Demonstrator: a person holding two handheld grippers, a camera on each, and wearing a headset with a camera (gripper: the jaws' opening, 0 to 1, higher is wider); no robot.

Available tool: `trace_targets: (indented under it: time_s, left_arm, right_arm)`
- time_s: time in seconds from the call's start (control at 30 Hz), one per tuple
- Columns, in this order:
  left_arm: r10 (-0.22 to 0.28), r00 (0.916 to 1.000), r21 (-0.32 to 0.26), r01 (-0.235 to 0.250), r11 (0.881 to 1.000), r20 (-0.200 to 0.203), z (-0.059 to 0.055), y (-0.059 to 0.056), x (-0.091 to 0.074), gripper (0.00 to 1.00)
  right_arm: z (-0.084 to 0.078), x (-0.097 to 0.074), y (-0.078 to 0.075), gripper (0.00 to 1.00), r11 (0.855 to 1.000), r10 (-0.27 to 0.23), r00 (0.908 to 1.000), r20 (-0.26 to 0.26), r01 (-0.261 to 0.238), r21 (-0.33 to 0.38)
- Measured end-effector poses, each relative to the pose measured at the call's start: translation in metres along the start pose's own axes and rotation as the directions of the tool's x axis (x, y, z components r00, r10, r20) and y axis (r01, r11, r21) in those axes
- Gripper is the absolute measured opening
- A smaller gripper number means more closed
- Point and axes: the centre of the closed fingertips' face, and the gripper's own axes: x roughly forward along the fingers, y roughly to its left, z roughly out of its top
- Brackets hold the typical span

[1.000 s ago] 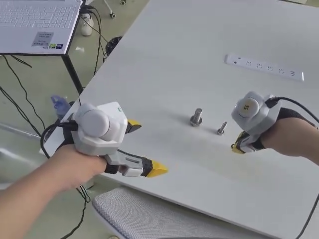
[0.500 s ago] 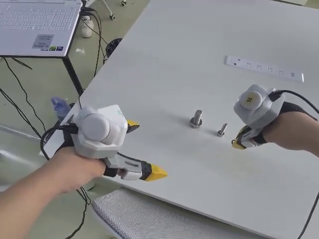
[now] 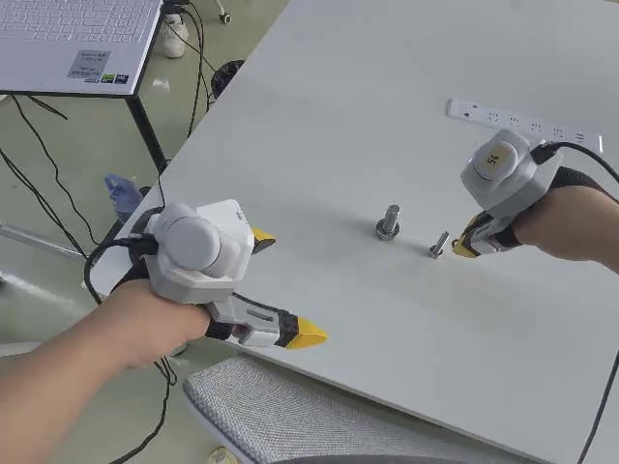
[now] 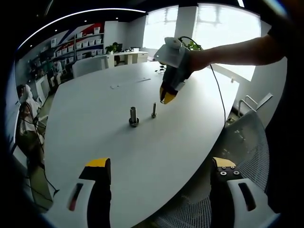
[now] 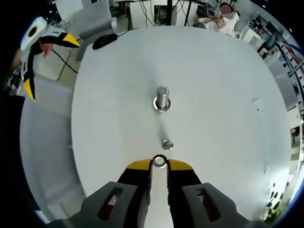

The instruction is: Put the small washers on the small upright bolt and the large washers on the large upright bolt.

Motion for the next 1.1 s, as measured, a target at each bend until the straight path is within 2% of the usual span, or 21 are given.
trace_targets:
  time_s: [0.2, 0.57, 1.1]
  left_arm:
    - [0.003, 1.0000, -0.004, -0.003, 1.000, 0.005, 0.001, 0.003, 0.000, 0.85]
    - [-0.005, 1.0000, -0.002, 0.005, 1.000, -0.001, 0.000, 0.002, 0.001, 0.85]
    - [-0.019, 0.9998, -0.014, 0.019, 1.000, -0.002, -0.002, 0.009, 0.007, 0.83]
  right_arm:
    - [0.006, 0.005, -0.010, 0.12, 1.000, -0.008, 0.9999, 0.008, 0.008, 0.006]
    - [0.014, 0.010, -0.014, 0.12, 1.000, -0.021, 0.9997, 0.011, 0.021, -0.009]
    - [0.015, 0.018, -0.017, 0.12, 1.000, -0.024, 0.9997, 0.004, 0.024, -0.017]
